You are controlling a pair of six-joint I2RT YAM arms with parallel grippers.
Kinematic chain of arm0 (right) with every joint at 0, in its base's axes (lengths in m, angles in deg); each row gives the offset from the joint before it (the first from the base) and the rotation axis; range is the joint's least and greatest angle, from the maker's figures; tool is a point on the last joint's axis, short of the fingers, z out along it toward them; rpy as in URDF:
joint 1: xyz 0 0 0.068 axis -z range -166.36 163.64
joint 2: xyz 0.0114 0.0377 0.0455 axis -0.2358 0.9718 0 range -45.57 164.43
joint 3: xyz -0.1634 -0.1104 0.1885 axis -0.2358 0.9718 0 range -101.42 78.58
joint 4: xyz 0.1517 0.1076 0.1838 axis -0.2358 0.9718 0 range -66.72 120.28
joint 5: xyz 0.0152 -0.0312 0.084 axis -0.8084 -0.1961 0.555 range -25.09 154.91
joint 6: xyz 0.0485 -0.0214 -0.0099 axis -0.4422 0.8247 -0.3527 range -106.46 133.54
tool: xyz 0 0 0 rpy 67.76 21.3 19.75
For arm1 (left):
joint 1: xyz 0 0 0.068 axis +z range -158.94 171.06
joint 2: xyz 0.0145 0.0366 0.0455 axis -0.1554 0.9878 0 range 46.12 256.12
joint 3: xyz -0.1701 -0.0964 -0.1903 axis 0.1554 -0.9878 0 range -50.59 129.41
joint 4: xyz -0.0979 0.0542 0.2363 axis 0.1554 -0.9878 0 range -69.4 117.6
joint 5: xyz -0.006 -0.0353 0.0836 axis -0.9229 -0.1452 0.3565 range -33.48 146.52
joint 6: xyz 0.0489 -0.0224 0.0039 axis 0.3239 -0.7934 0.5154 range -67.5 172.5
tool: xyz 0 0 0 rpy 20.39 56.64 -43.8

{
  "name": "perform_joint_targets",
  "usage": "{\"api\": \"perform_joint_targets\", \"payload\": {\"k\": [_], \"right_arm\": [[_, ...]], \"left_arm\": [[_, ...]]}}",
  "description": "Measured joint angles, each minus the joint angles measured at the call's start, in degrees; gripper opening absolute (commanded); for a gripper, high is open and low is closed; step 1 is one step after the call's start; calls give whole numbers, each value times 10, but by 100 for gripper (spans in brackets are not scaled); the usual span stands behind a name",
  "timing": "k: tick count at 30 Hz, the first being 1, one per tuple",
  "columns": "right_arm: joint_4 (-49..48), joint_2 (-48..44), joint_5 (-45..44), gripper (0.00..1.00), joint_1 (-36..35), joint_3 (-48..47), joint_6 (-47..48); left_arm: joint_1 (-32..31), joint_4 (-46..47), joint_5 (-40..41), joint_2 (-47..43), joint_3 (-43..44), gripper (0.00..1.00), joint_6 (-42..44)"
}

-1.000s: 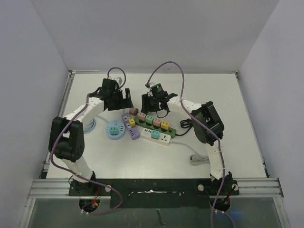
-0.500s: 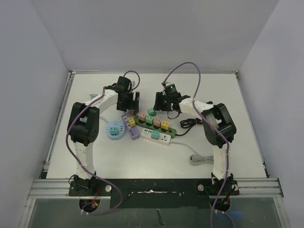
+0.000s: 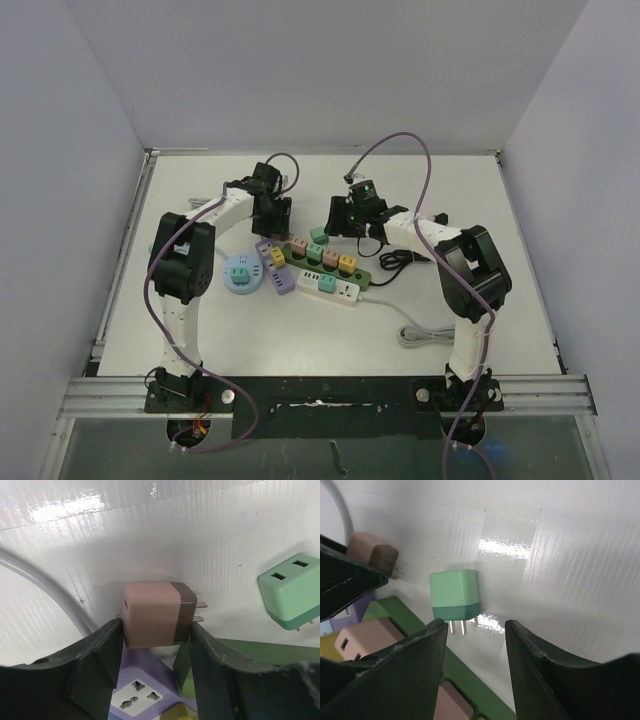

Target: Insert the plug

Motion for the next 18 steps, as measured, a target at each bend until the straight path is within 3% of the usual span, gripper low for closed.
{"api": "perform_joint_targets", "payload": {"k": [6,12,18], "right_arm": [[-26,-70,11,54,0,38,0],[-66,-149,38,61,0,92,0],[-108,-228,92,69,1,152,-12]], "left_arm": [[0,9,1,-32,-7,41,-2],[1,24,-17,-135,-37,41,-8],[-1,64,-80,-243,-122,41,-6]]}}
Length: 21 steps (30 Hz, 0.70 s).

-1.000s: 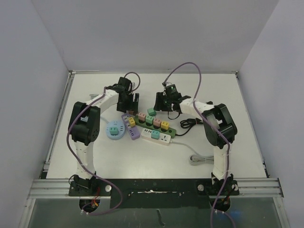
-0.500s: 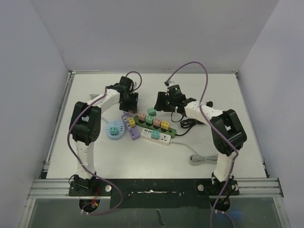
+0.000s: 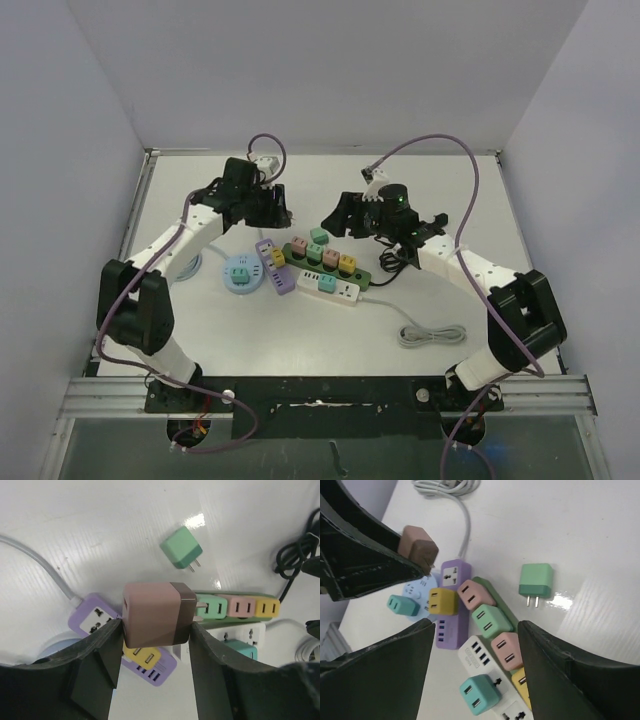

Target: Insert the plug

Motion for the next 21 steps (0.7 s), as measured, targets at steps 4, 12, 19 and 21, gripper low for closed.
{"api": "perform_joint_targets", "payload": {"k": [4,12,19,21], "right_arm": [[-31,-44,41,70,-3,35,-34],[-56,-81,83,68,-51,63,-93],[-60,-82,90,43,-72,82,-126],[-62,-82,96,30,-73,84,-137]], "left_arm": [[-29,23,-24,-58,-71,41,12],[-117,96,-70,-188,-196,41,31],[-142,121,-77,-224,-210,41,48],[-143,122,-77,-224,-211,41,49]]}}
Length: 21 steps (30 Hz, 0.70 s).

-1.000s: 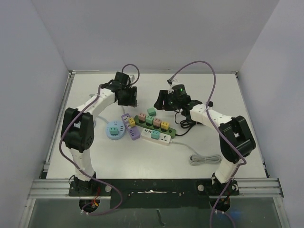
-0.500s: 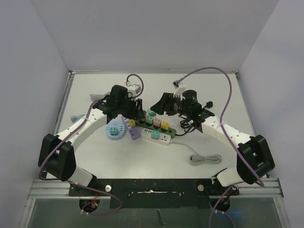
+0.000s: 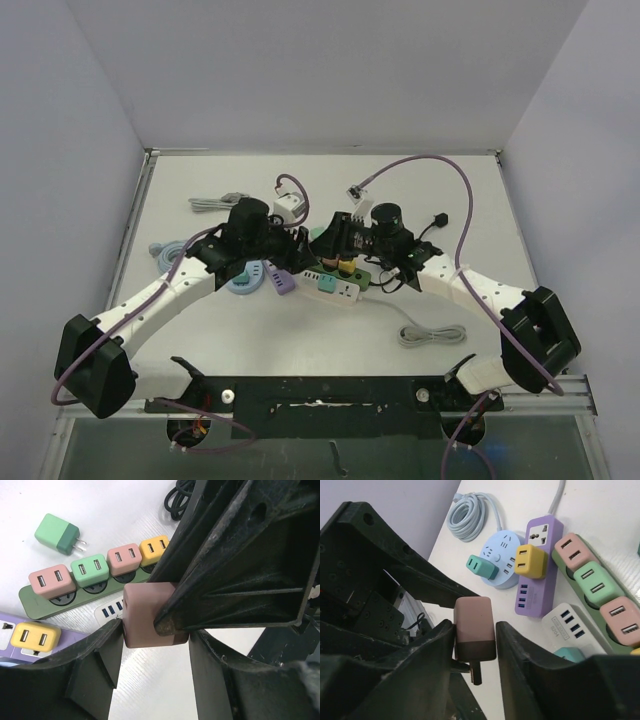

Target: Insert the plug

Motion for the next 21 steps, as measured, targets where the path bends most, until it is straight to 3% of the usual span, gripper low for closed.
{"api": "perform_joint_targets", "payload": {"k": [1,3,4,5,10,15,21], "right_arm": [[-4,0,5,25,-2,1,-4],[-8,0,12,17,-2,3,-8],[-12,0,19,15,0,5,-12],[-12,0,20,13,0,5,-12],[-35,-11,51,11,13,26,0],[-52,-54,125,12,52,53,71],[-110,-102,260,13,63,59,148]], "left_arm": [[-1,0,0,0,-1,44,1],[-2,-3,-3,-1,-1,62,3],[-2,-3,-3,-1,-1,76,4],[-2,-3,-3,-1,-1,78,7],[-2,-3,0,-21,-2,79,9],[6,-2,-11,-73,-2,78,5],[27,-4,-129,-84,0,58,-37]]}}
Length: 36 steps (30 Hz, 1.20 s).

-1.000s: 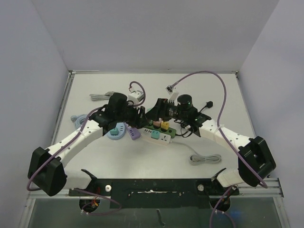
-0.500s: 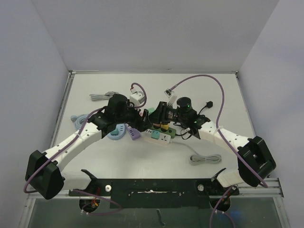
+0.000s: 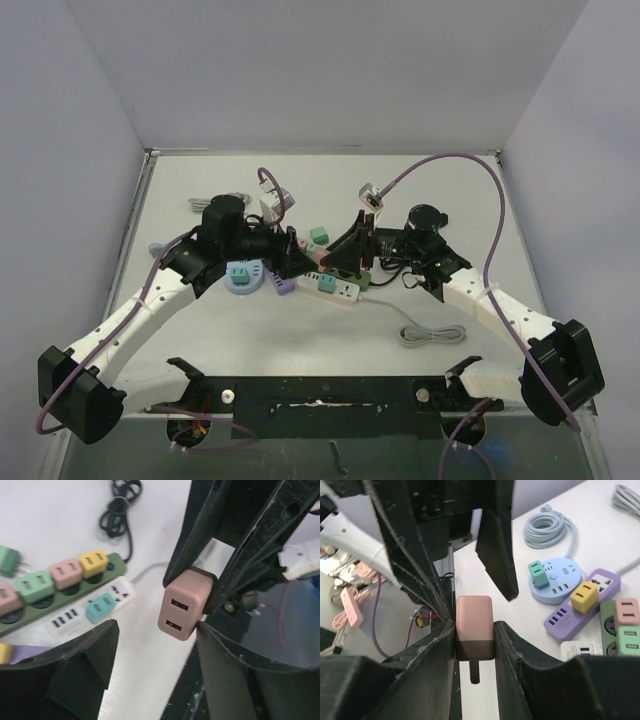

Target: Insert the plug

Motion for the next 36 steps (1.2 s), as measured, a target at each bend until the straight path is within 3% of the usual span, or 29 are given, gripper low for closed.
{"api": "perform_joint_targets", "payload": {"k": [7,18,24,27,31,36], "right_arm": [[-36,-7,89,13,-5,0,30],[-27,14,127,13,-15,-20,58],[-28,23,133,16,-16,-27,50],[-27,31,133,30,-16,-27,44],[-18,35,113,64,-17,-28,40],[-7,28,46,75,-10,-28,35]], "left_arm": [[1,4,-122,10,2,48,-48],[2,13,-179,15,2,34,-72],[4,25,-186,16,-5,14,-65],[5,32,-187,18,-14,0,-61],[6,36,-177,24,-19,0,-49],[7,37,-146,29,-29,0,11]]}}
